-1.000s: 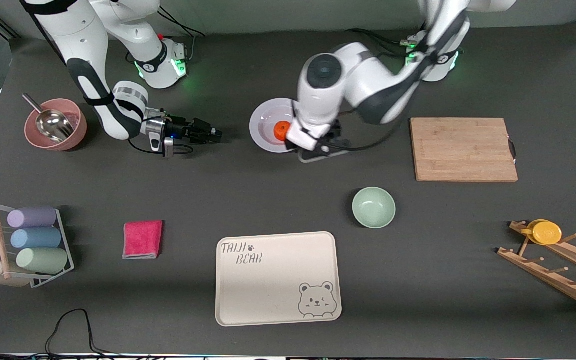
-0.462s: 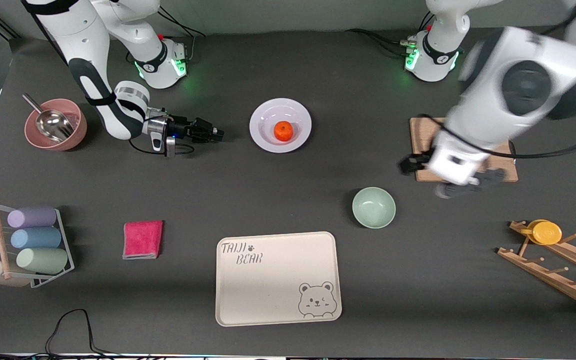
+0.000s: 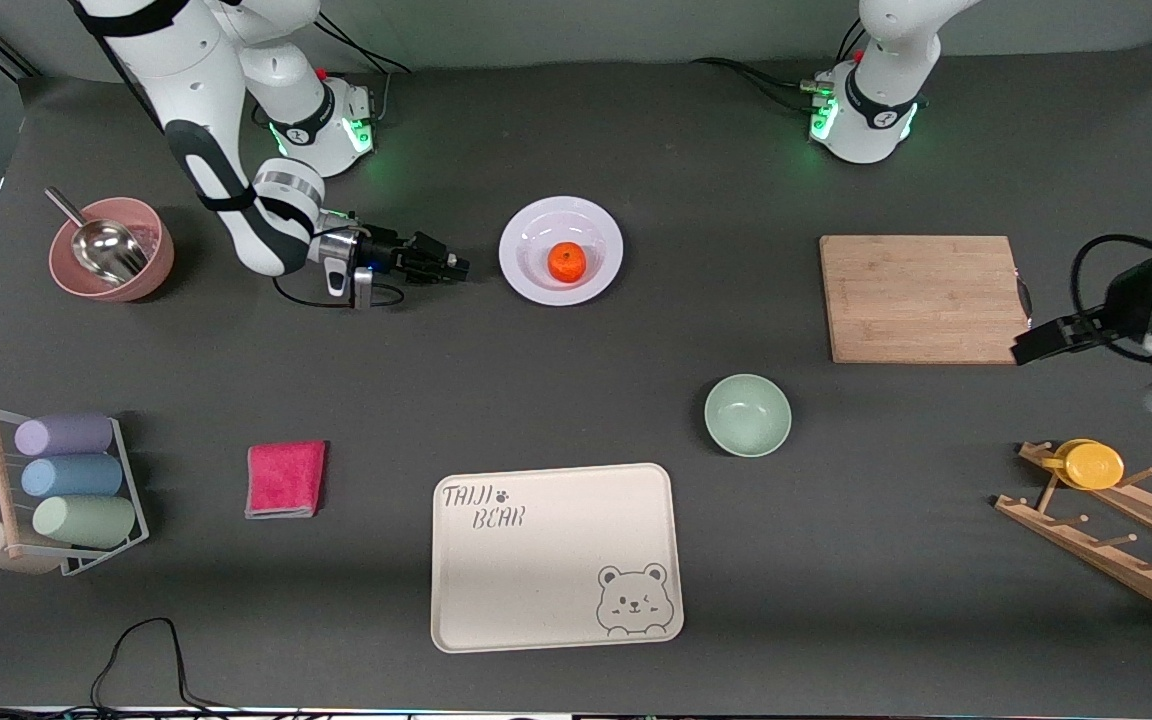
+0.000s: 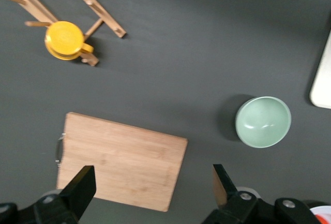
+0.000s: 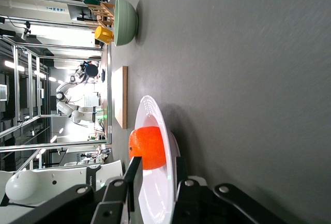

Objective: Place orange and plate with both arms
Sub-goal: 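Release the orange and withdraw the left gripper to its side, then close the right gripper on the white plate rim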

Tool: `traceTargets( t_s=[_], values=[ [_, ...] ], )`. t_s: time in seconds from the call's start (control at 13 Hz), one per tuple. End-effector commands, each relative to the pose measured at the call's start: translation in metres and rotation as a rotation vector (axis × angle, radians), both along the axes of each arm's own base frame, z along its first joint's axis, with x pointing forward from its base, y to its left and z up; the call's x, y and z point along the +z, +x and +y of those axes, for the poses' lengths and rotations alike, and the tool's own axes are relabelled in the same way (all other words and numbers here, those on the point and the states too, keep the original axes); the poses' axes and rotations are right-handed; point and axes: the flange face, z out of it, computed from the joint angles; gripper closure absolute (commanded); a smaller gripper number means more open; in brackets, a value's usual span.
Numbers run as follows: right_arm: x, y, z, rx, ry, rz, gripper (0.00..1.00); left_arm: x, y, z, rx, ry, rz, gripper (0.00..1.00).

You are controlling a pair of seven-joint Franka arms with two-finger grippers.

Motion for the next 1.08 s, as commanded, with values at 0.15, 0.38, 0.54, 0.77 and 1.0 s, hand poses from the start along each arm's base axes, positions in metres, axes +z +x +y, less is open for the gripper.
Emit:
traceTargets(
  t_s=[0.15,0.38,0.54,0.77,1.0],
  values=[
    [-0.009,-0.01,0.022,-0.02,-0.019,-0.048,0.68,0.025,-0.032,0.047,-0.107,0.05,0.035,0.0],
    [-0.014,-0.019,0.046,-0.055,-0.009,-0.052,0.68,0.028,-0.052,0.045,-0.118,0.062,0.053,0.0],
    [-0.021,-0.024,0.05,-0.046,-0.025,-0.068,0.68,0.029,-0.065,0.041,-0.139,0.06,0.06,0.0],
    [-0.026,-0.025,0.05,-0.038,-0.034,-0.085,0.68,0.032,-0.077,0.041,-0.144,0.044,0.057,0.0],
    [-0.028,-0.029,0.052,-0.025,-0.034,-0.088,0.68,0.027,-0.078,0.037,-0.151,0.042,0.064,0.0]
  ],
)
